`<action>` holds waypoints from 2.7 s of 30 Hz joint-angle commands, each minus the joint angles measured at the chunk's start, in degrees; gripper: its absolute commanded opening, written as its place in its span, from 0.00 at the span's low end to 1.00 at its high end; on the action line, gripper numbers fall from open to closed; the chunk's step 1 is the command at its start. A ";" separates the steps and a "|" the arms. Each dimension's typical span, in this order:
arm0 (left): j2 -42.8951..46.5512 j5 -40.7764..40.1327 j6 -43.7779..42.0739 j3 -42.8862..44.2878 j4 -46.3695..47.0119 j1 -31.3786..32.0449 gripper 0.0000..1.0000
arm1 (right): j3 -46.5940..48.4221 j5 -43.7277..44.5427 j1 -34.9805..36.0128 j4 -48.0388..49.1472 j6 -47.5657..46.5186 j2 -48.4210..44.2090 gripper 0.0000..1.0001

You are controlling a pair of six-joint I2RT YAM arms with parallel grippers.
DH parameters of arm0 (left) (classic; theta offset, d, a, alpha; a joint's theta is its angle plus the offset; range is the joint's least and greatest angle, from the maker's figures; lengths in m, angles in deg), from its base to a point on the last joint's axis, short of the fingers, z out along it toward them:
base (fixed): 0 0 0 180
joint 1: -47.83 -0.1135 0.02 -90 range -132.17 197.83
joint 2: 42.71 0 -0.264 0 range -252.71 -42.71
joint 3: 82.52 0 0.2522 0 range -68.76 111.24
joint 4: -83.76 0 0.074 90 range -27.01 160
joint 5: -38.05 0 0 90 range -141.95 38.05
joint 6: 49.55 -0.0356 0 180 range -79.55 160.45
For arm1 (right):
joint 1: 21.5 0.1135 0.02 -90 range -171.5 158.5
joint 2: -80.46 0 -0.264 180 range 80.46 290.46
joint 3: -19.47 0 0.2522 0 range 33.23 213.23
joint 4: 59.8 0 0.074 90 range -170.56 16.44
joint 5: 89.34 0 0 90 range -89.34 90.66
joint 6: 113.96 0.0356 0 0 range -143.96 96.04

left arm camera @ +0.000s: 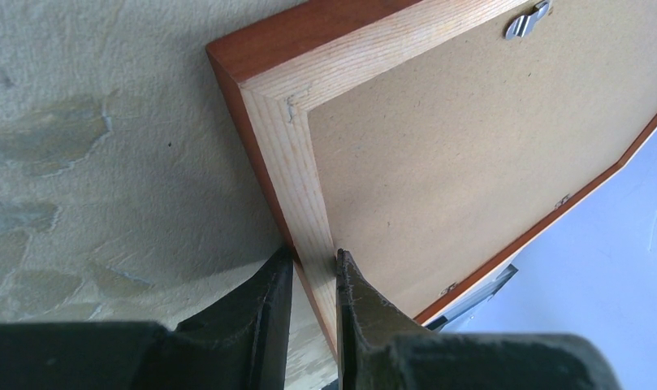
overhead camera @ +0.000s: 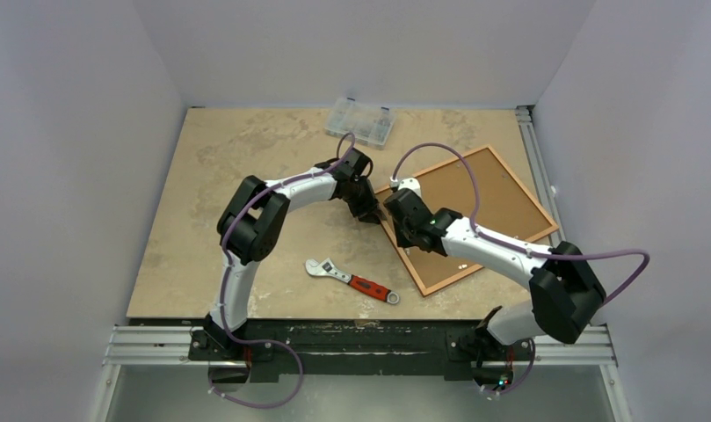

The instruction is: Take the photo out of the frame

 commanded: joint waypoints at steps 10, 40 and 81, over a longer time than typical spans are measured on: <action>-1.48 -0.11 -1.52 0.01 0.37 -0.90 0.07 | -3.10 2.16 -0.11 -2.74 1.23 -4.14 0.00; 27.13 0.13 -14.63 0.54 -3.93 -6.01 0.52 | -6.36 -8.27 -0.05 -2.86 4.58 -20.60 0.00; 66.04 -40.93 -48.55 -6.68 -12.57 -6.05 0.67 | 53.61 -40.84 21.14 -8.45 7.02 41.83 0.00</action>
